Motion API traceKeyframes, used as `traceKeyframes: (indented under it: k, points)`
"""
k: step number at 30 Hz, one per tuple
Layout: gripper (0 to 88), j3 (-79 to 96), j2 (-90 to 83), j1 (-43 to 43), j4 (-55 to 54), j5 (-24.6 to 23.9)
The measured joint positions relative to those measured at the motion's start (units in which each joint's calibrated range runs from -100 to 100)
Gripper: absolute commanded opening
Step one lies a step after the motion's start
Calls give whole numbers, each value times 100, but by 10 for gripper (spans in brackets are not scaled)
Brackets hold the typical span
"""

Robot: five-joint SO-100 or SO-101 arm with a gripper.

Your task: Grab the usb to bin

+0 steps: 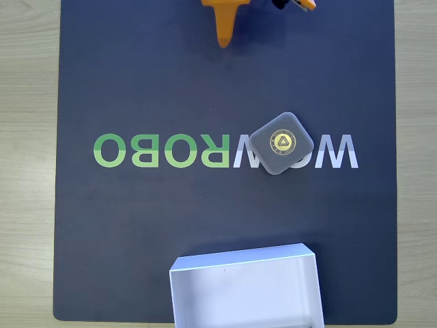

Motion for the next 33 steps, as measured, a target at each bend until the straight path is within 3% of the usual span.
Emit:
traceKeyframes:
  k: [24,33]
  points:
    - [29,0,0,-9,-9,10]
    - [29,-470,657,-9,-672,5]
